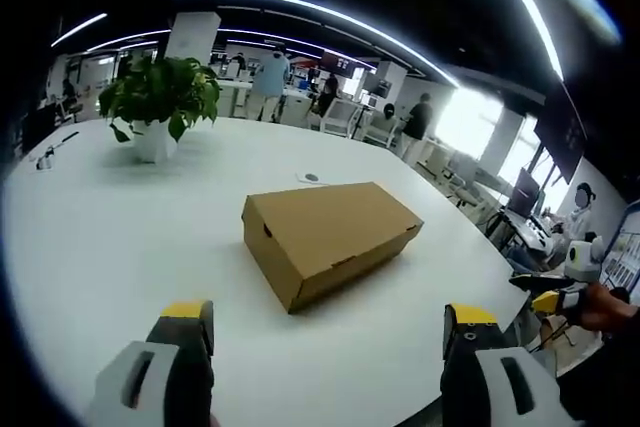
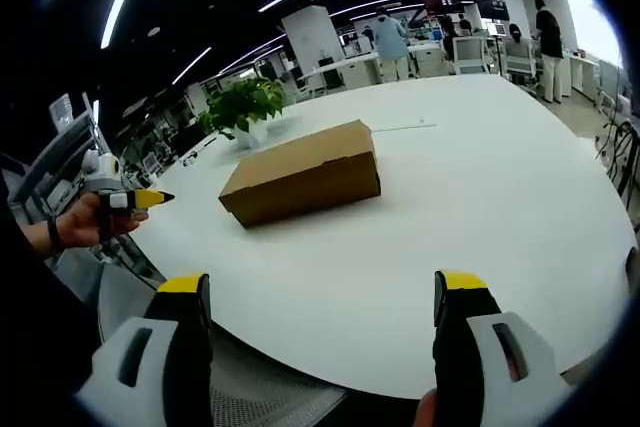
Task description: Operate the shoe box by opening the lid, removing the specified soft item, and placing it in the target area until the item is outside and the box remains undamaged.
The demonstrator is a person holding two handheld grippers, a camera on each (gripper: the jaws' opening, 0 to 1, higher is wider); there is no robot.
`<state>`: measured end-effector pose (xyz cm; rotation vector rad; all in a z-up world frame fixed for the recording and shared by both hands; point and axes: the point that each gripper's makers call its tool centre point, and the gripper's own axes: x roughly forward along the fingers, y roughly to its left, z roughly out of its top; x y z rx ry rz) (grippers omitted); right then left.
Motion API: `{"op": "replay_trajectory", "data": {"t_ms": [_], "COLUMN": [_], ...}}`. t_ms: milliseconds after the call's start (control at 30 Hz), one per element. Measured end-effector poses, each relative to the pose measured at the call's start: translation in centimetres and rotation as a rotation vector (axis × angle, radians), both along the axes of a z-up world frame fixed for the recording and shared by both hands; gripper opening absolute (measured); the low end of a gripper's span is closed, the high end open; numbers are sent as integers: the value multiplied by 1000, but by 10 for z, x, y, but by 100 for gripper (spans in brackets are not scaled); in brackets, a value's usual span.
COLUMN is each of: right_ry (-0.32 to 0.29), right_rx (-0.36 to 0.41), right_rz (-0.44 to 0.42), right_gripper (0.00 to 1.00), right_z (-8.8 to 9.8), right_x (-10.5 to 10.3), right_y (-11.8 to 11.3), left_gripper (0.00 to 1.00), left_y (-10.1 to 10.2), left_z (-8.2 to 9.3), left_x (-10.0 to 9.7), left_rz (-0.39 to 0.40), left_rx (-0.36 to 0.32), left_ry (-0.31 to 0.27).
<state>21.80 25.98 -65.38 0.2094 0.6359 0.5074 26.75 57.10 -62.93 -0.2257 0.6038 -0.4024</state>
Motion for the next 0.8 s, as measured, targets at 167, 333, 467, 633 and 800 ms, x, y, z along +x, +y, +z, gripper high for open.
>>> {"op": "replay_trajectory", "data": {"t_ms": [167,333,467,633,800], "right_ry": [1,1,2,3,4], "right_rx": [2,2,3,3,0], "right_rz": [-5,-7,-6,-6,-3], "right_gripper": [87,87,87,87,87], "right_z": [0,0,0,-1,-1], "right_x": [-1,-2,-3,-4,-6], "right_y": [0,-1,0,0,1], "left_gripper": [97,97,97,97,97], "left_y": [0,0,0,-2,-3], "left_z": [0,0,1,0,-1], "left_x": [0,-1,-2,-3,-3], "left_rz": [-2,-1,-1,-5,-9], "left_rx": [1,-1,-2,-8,-10], "left_ry": [-1,-1,-1,1,2]}}
